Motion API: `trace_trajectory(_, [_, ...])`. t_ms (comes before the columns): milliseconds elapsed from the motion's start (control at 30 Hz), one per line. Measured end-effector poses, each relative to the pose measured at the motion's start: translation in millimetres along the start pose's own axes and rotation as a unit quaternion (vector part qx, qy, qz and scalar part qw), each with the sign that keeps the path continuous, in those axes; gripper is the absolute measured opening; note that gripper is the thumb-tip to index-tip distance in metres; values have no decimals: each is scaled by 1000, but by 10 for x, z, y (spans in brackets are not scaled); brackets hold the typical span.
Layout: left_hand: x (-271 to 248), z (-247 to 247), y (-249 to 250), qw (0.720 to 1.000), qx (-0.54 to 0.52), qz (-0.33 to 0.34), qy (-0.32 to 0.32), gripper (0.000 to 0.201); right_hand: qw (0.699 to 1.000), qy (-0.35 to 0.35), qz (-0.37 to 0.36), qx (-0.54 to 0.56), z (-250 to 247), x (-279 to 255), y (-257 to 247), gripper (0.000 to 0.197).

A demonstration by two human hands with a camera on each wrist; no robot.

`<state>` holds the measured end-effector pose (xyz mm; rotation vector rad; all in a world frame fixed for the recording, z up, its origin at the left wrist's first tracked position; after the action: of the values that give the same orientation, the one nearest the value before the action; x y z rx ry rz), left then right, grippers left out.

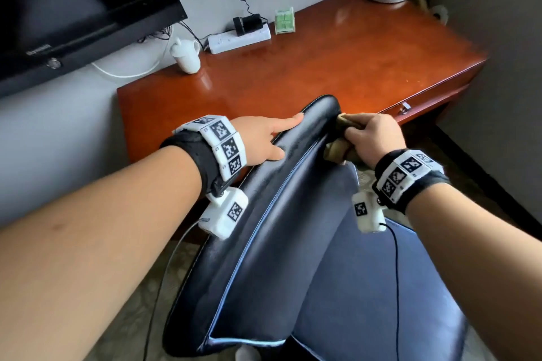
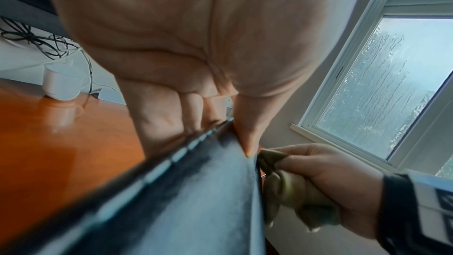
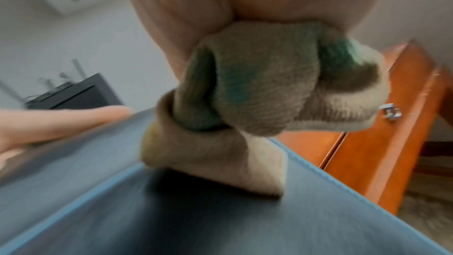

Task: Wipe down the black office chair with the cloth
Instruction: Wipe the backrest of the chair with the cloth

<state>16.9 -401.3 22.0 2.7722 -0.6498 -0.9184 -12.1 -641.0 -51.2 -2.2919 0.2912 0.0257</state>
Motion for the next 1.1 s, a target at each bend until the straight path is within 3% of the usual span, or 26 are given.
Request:
trace_trajectory(167, [77,-28,29,999,34,-15,-7,83,999,11,38,11,173,122,-21,40])
trace_trajectory(467, [15,-24,99,999,41,-1,11,80,989,-82,-90,-87,437,-405,-239,34])
trace_trajectory(567, [40,1,157,999,25,5,21,79,997,-74,-33,6,278,-367,-164,32])
trace_trajectory(667, [43,33,243,999,-1,27,38,75,989,-2,59,133,38,-352,-75,28])
trace_trajectory(733, [10,44,220,997,-28,32,58,71,979,17,81,187,29,-349,-20,26])
trace_trajectory(833, [-108,27,116,996,-60,50,32,71,967,25,100,235,60,-287,70,27])
trace_trajectory(967, [-203,94,1,998,-32,53,8,70,968,60,98,225,56,-182,142,28])
trace_trajectory(1100, [-166,101,-29,998,-22,58,25,72,985,32,63,157,148,-259,72,40])
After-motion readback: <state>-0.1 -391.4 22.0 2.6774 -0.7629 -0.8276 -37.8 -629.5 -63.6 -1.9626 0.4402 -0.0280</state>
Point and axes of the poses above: each hand's wrist, its own x-axis towards the middle knuckle, its own z-axis out of the palm, y = z × x, the point moved 3 cm from there along x, towards the middle knuckle, and after that the axes turned 4 degrees about -y, right-handed, at the moved point
